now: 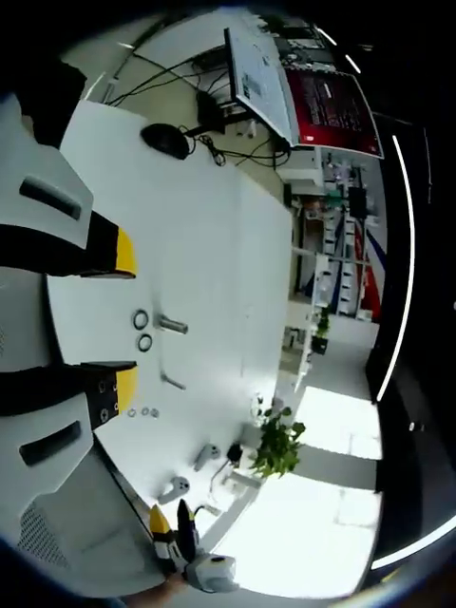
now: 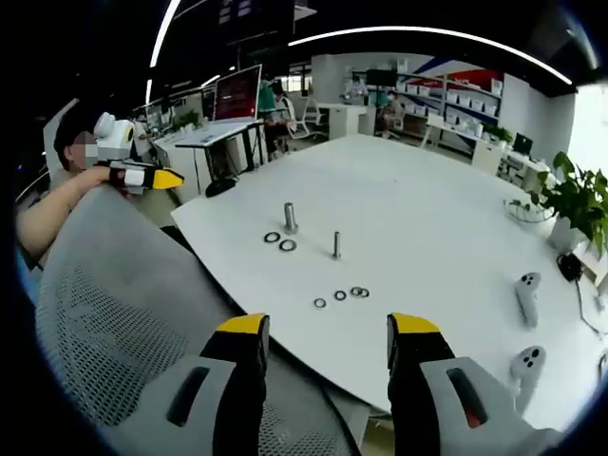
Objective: Place the washer onto the threaded stud by aligning its center hole with the stud, sliding it down to the base, and recovering from edge contact or off-axis alignment until the washer reaches the visible bottom stop.
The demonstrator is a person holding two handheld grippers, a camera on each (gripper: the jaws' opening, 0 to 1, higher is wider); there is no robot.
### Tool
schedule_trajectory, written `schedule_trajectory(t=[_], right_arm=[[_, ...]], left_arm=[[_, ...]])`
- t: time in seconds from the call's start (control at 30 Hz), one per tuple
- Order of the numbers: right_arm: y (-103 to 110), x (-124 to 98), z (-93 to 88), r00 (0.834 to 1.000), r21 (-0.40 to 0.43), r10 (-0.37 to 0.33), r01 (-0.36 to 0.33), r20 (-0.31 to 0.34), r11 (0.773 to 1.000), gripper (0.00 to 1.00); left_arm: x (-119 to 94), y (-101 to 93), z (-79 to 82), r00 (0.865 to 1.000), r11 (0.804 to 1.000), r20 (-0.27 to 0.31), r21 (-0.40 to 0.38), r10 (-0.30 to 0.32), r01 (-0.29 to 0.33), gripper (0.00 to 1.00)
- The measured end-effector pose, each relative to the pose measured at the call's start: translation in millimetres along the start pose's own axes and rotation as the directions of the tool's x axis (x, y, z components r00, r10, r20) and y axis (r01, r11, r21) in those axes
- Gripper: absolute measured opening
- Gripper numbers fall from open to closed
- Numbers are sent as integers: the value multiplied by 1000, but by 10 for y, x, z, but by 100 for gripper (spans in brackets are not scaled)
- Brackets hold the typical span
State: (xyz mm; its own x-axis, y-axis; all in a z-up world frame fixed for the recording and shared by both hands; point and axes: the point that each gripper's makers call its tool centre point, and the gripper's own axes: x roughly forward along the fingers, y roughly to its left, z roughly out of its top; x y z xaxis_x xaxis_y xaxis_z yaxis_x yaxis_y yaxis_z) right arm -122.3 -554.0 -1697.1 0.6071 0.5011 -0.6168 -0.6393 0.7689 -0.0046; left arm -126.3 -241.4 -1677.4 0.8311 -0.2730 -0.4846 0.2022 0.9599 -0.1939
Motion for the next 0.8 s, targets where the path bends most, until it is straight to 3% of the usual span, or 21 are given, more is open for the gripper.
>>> schedule_trajectory(t=[0.8], right_arm=[[42,12,-20,1000,-7,24,-24,-13,1000,47]], left_arm=[[3,-29,-60,999,1000,-32,-21,-16,15,28]])
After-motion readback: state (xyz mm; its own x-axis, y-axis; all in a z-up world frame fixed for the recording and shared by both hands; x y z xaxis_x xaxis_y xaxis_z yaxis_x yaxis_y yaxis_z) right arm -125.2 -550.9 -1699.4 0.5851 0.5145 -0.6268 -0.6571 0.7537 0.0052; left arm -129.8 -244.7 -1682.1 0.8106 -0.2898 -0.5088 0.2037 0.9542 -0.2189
